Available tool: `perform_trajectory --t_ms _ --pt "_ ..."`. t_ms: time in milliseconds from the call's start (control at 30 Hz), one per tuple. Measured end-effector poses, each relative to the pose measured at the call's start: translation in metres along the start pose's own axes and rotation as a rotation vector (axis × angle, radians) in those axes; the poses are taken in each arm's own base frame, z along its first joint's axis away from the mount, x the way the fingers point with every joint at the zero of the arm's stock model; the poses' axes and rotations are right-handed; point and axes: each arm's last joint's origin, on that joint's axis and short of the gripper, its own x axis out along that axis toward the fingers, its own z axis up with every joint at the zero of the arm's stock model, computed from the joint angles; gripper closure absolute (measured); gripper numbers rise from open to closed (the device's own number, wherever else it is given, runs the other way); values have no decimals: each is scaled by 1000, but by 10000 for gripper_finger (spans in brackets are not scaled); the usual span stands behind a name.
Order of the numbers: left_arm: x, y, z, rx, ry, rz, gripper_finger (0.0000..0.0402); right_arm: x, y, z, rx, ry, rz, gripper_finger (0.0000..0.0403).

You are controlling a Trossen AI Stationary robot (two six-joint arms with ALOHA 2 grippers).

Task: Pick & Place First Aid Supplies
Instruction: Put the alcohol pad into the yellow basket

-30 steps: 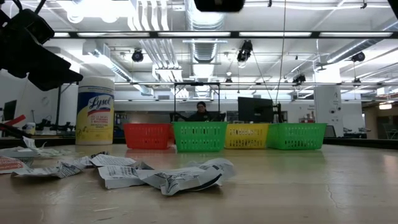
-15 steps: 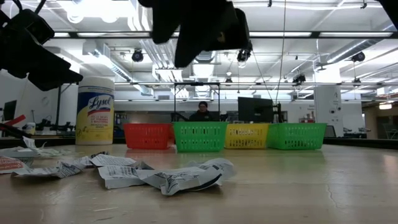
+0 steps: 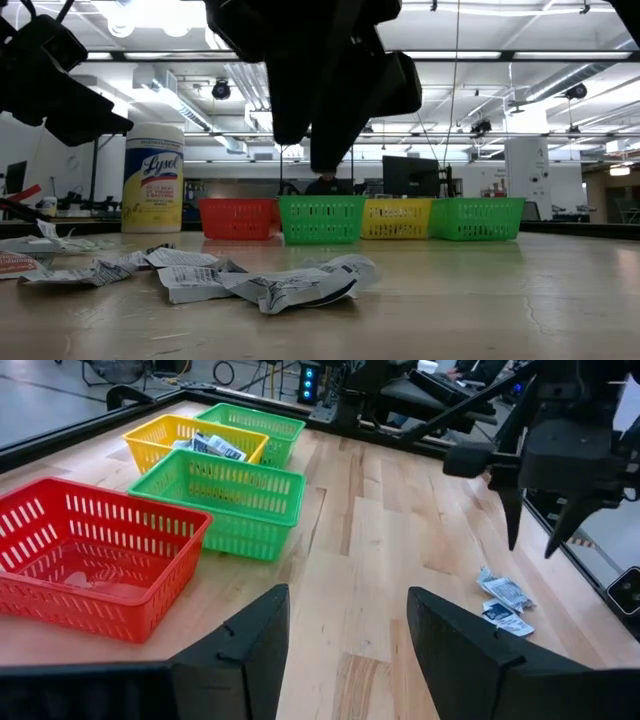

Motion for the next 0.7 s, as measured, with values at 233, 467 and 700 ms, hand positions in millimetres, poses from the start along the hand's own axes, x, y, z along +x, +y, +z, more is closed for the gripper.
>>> perform_trajectory --t_ms 233,467,700 --pt "0 0 0 0 0 0 204 11 -1 1 31 -2 31 245" --pt "0 0 0 0 1 0 204 21 -4 -1 52 14 32 254" --pt "0 0 0 0 0 0 204 30 -8 -2 71 35 42 256"
